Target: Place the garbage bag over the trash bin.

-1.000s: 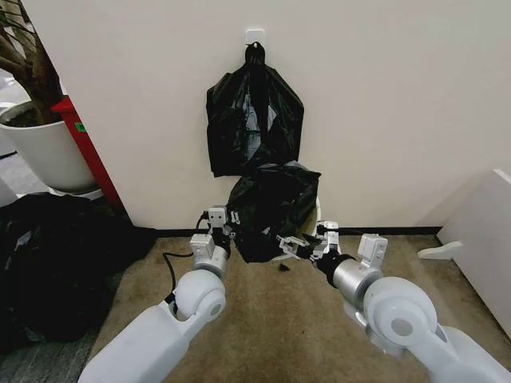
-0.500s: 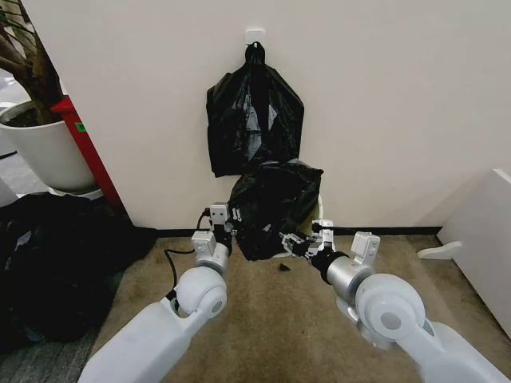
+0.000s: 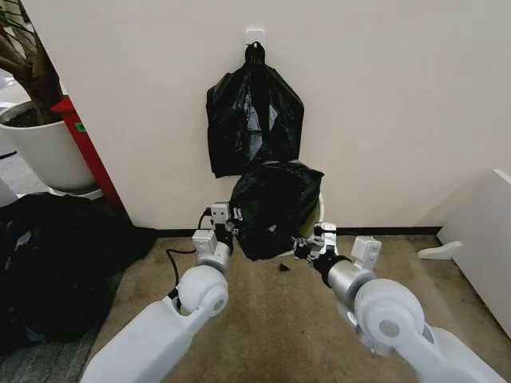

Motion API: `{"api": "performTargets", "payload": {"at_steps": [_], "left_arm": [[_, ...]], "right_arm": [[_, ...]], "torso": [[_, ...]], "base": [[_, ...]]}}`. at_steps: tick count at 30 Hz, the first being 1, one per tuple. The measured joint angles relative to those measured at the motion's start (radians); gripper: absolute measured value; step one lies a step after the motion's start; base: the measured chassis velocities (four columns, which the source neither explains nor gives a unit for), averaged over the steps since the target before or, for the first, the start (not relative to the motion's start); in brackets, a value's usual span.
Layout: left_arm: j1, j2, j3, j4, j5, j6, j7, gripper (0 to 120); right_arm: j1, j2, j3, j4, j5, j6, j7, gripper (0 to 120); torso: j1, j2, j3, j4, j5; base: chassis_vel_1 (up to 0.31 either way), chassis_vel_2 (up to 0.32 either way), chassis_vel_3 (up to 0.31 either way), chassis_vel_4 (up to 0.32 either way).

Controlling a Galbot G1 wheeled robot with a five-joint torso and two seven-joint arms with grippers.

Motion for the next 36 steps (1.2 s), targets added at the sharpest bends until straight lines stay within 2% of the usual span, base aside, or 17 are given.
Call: {"api": "performTargets", "payload": {"at_steps": [3, 10, 28, 35, 36], "left_arm": [[0.01, 0.008, -0.022, 0.0, -0.021, 0.001, -0.003, 1], [0.011, 0.008, -0.055, -0.022, -0.061, 0.009, -0.009, 1], [0.043, 0.028, -0.072, -0.081, -0.109, 0.016, -0.007, 1], [0.029, 0.013, -0.079, -0.062, -0.109, 0.005, -0.003, 1], [0.024, 0.009, -0.086, -0.055, -0.108, -0.003, 0.0, 1]], "right_arm": [[-0.026, -0.005, 0.014, 0.028, 0.005, 0.001, 0.045, 0], [-0.058, -0.005, 0.025, 0.002, 0.028, -0.003, 0.066, 0], [-0.017, 0.088, 0.005, -0.232, -0.106, 0.02, -0.1, 0], [-0.086, 0.053, 0.037, -0.168, -0.112, 0.007, -0.1, 0], [-0.125, 0.039, 0.057, -0.144, -0.111, 0.004, -0.106, 5]], "torso": [[0.0, 0.0, 0.0, 0.0001, -0.0001], [0.0, 0.0, 0.0, 0.0001, 0.0], [0.0, 0.0, 0.0, 0.0002, 0.0], [0.0, 0.0, 0.0, 0.0002, -0.0002], [0.0, 0.0, 0.0, -0.0001, 0.0]], "base": [[0.0, 0.0, 0.0, 0.0], [0.0, 0.0, 0.0, 0.0], [0.0, 0.0, 0.0, 0.0], [0.0, 0.0, 0.0, 0.0], [0.0, 0.0, 0.0, 0.0]]}}
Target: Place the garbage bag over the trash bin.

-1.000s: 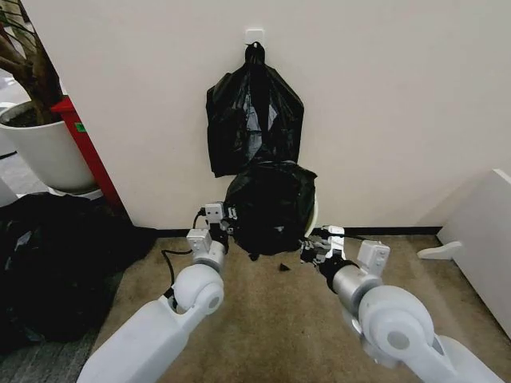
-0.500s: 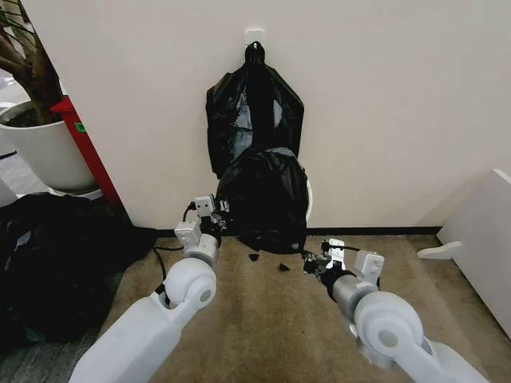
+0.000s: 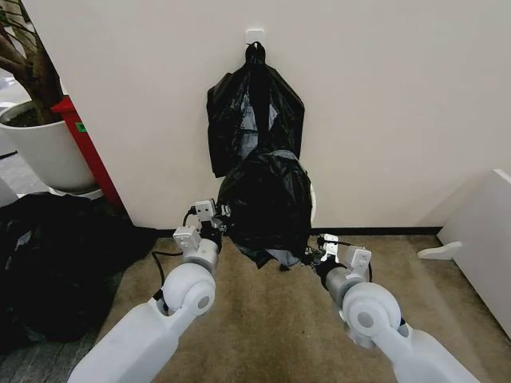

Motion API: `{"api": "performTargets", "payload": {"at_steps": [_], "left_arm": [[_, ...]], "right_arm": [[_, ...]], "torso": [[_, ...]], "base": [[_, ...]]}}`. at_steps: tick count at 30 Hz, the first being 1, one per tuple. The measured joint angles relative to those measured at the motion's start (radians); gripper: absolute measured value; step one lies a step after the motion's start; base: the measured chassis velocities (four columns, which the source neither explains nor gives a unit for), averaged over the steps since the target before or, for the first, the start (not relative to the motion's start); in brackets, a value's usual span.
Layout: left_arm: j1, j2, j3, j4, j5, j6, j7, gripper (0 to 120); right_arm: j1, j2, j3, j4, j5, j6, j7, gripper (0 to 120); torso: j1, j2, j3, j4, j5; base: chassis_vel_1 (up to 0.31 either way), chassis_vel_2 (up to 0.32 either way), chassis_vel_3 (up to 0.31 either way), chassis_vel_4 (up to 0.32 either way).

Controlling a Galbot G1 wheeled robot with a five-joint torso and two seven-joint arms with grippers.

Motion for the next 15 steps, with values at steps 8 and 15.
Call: {"api": "performTargets", "payload": {"at_steps": [8, 15], "left_arm": [[-0.003, 0.006, -0.024, 0.018, 0.003, -0.027, 0.014, 1], [0.004, 0.013, -0.021, 0.009, 0.02, -0.029, 0.017, 1]], "right_arm": [[-0.191, -0.056, 0.188, 0.086, 0.011, 0.037, -0.24, 32], [-0.168, -0.03, 0.255, 0.217, 0.331, 0.023, -0.141, 58]], "torso": [[0.0, 0.0, 0.0, 0.0, 0.0003], [0.0, 0.0, 0.0, 0.0004, 0.0]], "base": [[0.0, 0.0, 0.0, 0.0], [0.0, 0.0, 0.0, 0.0]]}}
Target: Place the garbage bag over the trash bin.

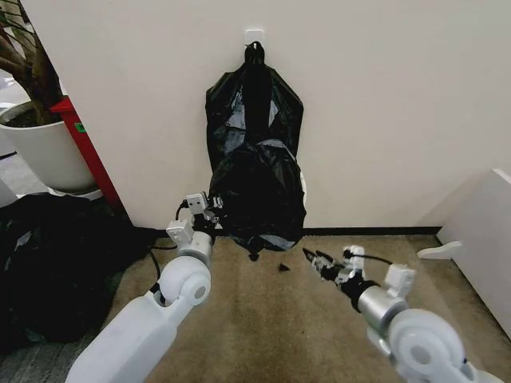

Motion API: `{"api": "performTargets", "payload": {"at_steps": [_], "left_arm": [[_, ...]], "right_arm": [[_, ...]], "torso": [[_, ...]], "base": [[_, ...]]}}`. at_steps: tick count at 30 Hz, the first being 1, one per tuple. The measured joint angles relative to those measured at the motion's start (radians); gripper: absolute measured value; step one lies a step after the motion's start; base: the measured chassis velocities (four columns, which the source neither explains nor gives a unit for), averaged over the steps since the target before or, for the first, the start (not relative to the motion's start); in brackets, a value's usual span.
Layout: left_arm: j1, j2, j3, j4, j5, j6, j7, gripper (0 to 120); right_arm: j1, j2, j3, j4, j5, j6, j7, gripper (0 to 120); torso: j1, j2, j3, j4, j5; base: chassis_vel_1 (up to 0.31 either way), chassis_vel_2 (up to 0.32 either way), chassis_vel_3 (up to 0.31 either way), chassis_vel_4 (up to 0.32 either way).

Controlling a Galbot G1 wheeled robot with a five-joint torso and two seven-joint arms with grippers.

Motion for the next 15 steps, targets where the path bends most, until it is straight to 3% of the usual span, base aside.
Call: {"api": "performTargets", "payload": {"at_steps": [4, 6, 10, 15], "left_arm": [[0.0, -0.003, 0.005, -0.002, 0.002, 0.002, 0.0, 1], [0.0, -0.003, 0.006, -0.002, 0.002, 0.002, 0.0, 1], [0.001, -0.002, 0.01, -0.01, 0.003, 0.004, 0.001, 1], [0.006, 0.001, 0.01, -0.013, 0.004, 0.005, 0.002, 1]], "right_arm": [[0.006, 0.02, -0.034, 0.025, 0.037, -0.015, 0.029, 75], [0.014, 0.028, -0.046, 0.023, 0.034, -0.016, 0.039, 75], [0.035, 0.058, -0.083, -0.013, -0.027, -0.011, 0.069, 96], [0.031, 0.07, -0.081, -0.031, -0.026, -0.007, 0.084, 100]], "torso": [[0.0, 0.0, 0.0, -0.0003, 0.0], [0.0, 0.0, 0.0, -0.0003, 0.0], [0.0, 0.0, 0.0, -0.0001, 0.0002], [0.0, 0.0, 0.0, -0.0002, 0.0]], "base": [[0.0, 0.0, 0.0, 0.0], [0.0, 0.0, 0.0, 0.0], [0.0, 0.0, 0.0, 0.0], [0.0, 0.0, 0.0, 0.0]]}}
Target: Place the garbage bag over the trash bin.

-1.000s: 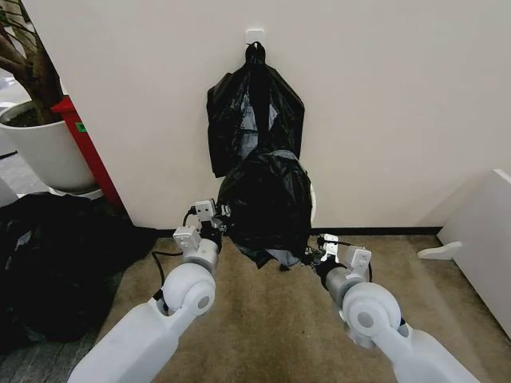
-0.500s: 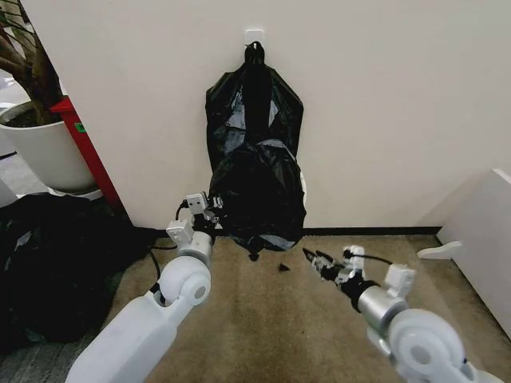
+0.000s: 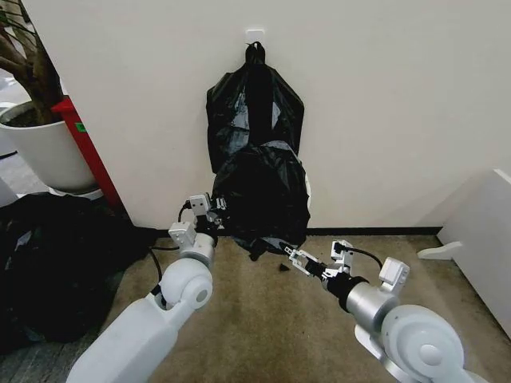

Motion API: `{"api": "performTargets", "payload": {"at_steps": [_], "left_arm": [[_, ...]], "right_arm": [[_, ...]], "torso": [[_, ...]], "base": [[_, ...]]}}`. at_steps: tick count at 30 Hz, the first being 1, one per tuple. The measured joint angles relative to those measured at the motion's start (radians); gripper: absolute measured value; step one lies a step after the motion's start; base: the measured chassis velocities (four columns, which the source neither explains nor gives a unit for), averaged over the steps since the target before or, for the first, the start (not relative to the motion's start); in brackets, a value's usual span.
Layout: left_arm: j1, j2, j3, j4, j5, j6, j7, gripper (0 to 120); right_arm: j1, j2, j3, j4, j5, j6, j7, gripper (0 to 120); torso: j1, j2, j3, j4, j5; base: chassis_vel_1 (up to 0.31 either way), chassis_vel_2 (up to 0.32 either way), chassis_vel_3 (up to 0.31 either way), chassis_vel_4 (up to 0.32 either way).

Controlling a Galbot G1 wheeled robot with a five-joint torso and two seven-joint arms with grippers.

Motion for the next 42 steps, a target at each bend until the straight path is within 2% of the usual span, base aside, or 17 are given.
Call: {"api": "performTargets", "payload": {"at_steps": [8, 24, 29, 36, 42], "left_arm": [[0.009, 0.006, -0.001, -0.011, 0.003, 0.002, 0.0, 1], [0.019, 0.019, -0.005, -0.044, -0.005, 0.004, -0.005, 1], [0.028, 0.021, -0.004, -0.076, -0.059, 0.031, -0.026, 1], [0.096, 0.06, -0.003, -0.148, -0.216, 0.113, -0.116, 1], [0.114, 0.07, -0.014, -0.16, -0.26, 0.123, -0.141, 1]], "right_arm": [[0.006, 0.01, 0.012, -0.015, 0.015, 0.003, 0.01, 100], [0.005, 0.043, 0.014, -0.209, -0.069, -0.002, -0.063, 100], [0.017, 0.056, 0.008, -0.27, -0.128, -0.001, -0.09, 100], [0.025, 0.063, 0.012, -0.354, -0.301, 0.024, -0.173, 100], [0.016, 0.06, 0.015, -0.372, -0.347, 0.033, -0.187, 100]], "torso": [[0.0, 0.0, 0.0, 0.0, 0.0001], [0.0, 0.0, 0.0, -0.0001, 0.0002], [0.0, 0.0, 0.0, -0.0001, 0.0001], [0.0, 0.0, 0.0, 0.0, 0.0001], [0.0, 0.0, 0.0, 0.0001, 0.0001]], "base": [[0.0, 0.0, 0.0, 0.0], [0.0, 0.0, 0.0, 0.0], [0.0, 0.0, 0.0, 0.0], [0.0, 0.0, 0.0, 0.0], [0.0, 0.0, 0.0, 0.0]]}}
